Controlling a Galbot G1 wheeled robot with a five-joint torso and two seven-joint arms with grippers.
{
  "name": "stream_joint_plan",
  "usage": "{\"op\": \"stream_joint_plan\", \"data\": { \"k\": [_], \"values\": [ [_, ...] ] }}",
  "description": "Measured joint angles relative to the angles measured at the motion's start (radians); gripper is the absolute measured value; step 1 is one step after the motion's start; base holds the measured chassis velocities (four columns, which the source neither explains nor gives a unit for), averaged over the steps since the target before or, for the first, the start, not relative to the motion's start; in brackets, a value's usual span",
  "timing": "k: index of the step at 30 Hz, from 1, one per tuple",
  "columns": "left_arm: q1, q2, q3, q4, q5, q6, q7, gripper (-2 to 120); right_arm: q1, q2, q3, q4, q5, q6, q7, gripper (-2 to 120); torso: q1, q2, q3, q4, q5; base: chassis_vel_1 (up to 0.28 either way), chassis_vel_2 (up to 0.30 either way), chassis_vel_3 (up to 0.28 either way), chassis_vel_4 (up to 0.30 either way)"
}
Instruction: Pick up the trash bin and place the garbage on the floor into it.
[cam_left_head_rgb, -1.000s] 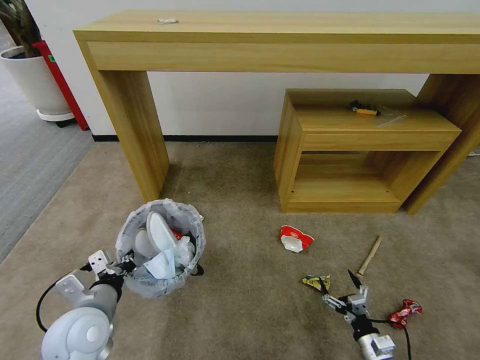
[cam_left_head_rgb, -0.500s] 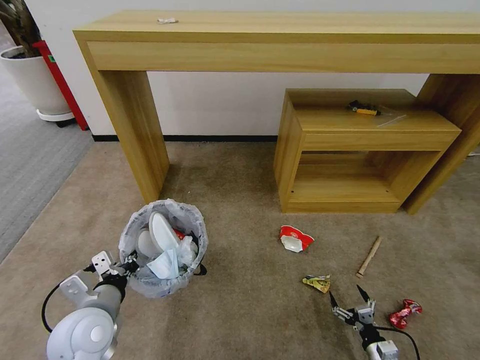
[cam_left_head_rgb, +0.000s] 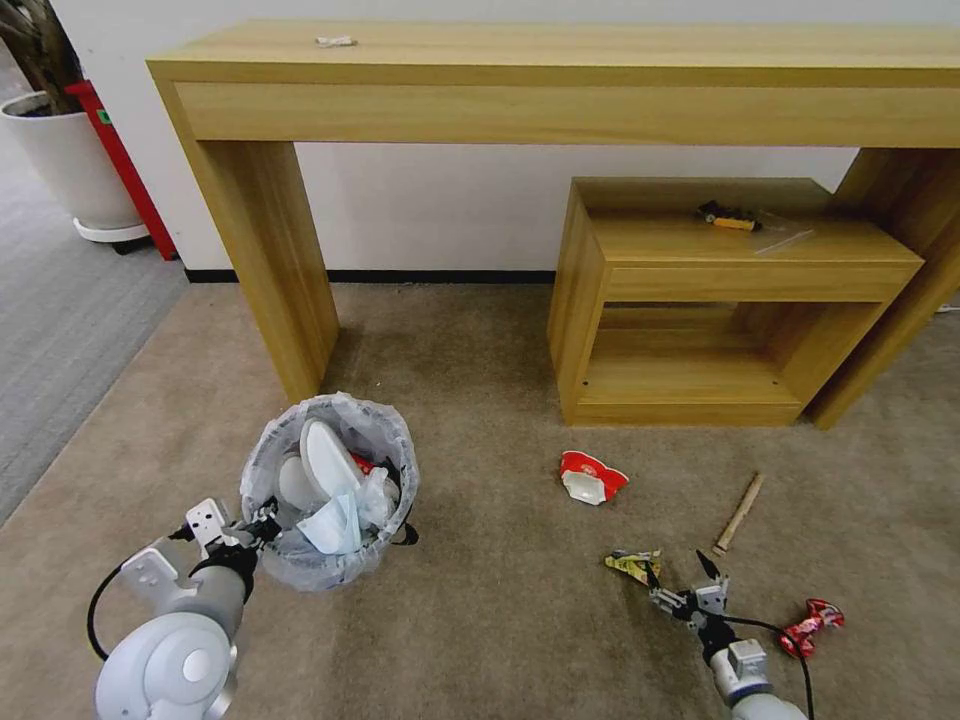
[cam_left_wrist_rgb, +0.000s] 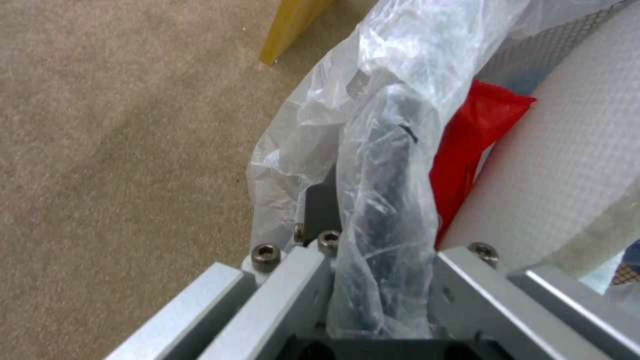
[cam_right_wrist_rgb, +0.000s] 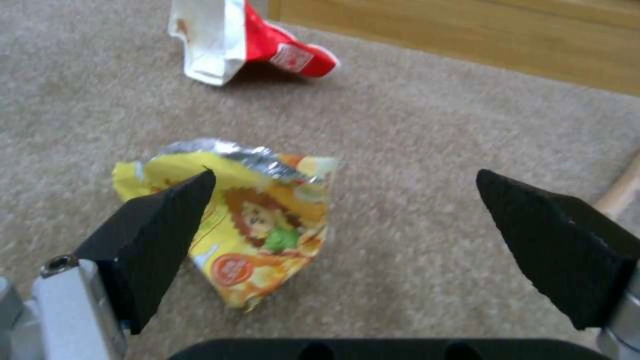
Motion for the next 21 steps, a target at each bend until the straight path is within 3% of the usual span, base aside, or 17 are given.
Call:
{"op": "stream_joint_plan", "data": {
  "k": [10,21],
  "values": [
    [-0.012,-0.008,0.014,0.015,0.002,0.0,-0.002,0,0.026,0.034,-0.018,-0.06,0.0,0.012,-0.04,97,0.0,0.0,0.0,-0.0001,-0.0002,0.0,0.0,0.0,0.0],
    [-0.013,-0.01,0.017,0.01,0.001,-0.001,-0.001,0,0.059,0.08,-0.019,-0.144,-0.007,0.025,-0.081,68,0.0,0.0,0.0,0.0,0.0001,0.0,0.0,0.0,0.0]
  ]
}}
